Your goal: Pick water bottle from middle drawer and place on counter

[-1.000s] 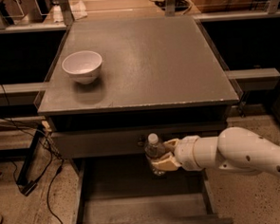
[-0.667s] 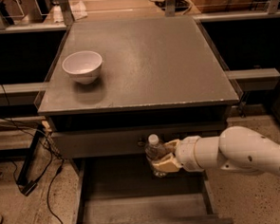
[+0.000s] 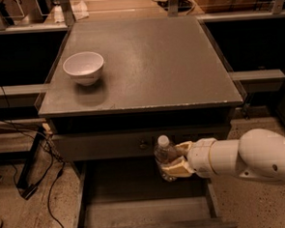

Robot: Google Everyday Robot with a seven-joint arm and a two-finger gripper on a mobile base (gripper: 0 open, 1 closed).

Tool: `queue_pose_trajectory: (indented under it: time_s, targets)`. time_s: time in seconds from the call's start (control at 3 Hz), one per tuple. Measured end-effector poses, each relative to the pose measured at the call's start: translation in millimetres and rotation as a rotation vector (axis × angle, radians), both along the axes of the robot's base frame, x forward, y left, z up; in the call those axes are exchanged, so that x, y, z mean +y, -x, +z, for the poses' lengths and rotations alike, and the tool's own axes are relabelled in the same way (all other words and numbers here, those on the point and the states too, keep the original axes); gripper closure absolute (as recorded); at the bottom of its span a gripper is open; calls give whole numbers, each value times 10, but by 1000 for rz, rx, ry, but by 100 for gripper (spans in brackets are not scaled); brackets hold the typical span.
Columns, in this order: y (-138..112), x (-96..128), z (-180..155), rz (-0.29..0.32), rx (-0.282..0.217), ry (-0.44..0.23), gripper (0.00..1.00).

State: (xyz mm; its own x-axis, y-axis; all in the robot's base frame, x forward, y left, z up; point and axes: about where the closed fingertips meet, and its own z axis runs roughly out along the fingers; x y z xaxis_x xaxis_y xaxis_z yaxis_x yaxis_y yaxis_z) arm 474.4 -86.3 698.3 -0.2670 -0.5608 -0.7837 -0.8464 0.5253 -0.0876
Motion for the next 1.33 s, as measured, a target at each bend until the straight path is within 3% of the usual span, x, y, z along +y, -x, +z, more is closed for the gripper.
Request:
queue_pose_trajectory:
  time_s: [0.67, 1.0, 1.33]
  targets:
    - [-82, -106, 380, -40, -16, 18, 100]
    - [-34, -337, 1048, -93, -73, 60, 100]
    - [-34, -331, 1067, -92, -76, 61, 100]
